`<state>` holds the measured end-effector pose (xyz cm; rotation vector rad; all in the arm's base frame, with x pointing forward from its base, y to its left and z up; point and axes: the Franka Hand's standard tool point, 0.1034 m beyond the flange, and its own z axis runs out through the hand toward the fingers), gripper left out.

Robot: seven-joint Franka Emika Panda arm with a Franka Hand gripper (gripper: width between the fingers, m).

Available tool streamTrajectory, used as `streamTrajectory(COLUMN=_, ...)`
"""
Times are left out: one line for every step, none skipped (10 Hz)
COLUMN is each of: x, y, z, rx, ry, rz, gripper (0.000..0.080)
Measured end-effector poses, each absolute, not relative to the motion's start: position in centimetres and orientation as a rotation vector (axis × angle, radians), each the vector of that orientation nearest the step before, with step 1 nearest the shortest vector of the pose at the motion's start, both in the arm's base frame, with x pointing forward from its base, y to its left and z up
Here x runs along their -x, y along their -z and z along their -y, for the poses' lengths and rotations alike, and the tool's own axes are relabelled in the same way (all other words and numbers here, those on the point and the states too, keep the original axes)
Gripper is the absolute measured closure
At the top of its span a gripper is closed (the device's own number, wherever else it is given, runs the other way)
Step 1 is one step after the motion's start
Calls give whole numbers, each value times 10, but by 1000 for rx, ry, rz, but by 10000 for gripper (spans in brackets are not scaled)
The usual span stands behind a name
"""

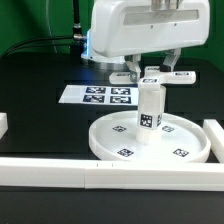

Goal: Assemble round table

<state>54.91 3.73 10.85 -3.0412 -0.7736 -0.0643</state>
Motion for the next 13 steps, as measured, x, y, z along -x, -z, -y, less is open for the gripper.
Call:
streamTrajectory(x=-549, y=-109, z=-37, rx=3070, ry=63, rz=641, gripper=357)
streamTrajectory(x=-549, y=-109, z=-38, rx=3084, ry=64, rz=555, gripper=357)
streamTrajectory(x=-549, y=-109, z=-38, rx=3099, ry=64, rz=425, gripper=357)
streamTrajectory(x=-549, y=-108, z=-38, rx=3108, ry=64, rz=297, gripper=357)
streamTrajectory(x=-548, y=-109, z=-39, rx=3106, ry=64, rz=56, gripper=357)
streamTrajectory(x=-546, y=-109, z=-40, rx=3089, ry=56, rz=-175, gripper=357)
streamTrajectory(x=-545, y=-108, z=-40, rx=3055, ry=45, rz=-370, gripper=357)
streamTrajectory(x=-544, y=-107, z=-39, rx=3011, ry=38, rz=-551, gripper=357)
streamTrajectory(x=-546, y=-107, z=-38, rx=2964, ry=45, rz=-714, gripper=357)
streamTrajectory(x=-548, y=-107, z=-39, rx=2928, ry=51, rz=-821, gripper=357)
streamTrajectory(x=-548, y=-107, z=-39, rx=2901, ry=51, rz=-909, gripper=357)
streamTrajectory(x=-548, y=-107, z=-39, rx=2873, ry=46, rz=-978, gripper=357)
streamTrajectory(x=-548, y=-107, z=-39, rx=2829, ry=38, rz=-1083, gripper=357)
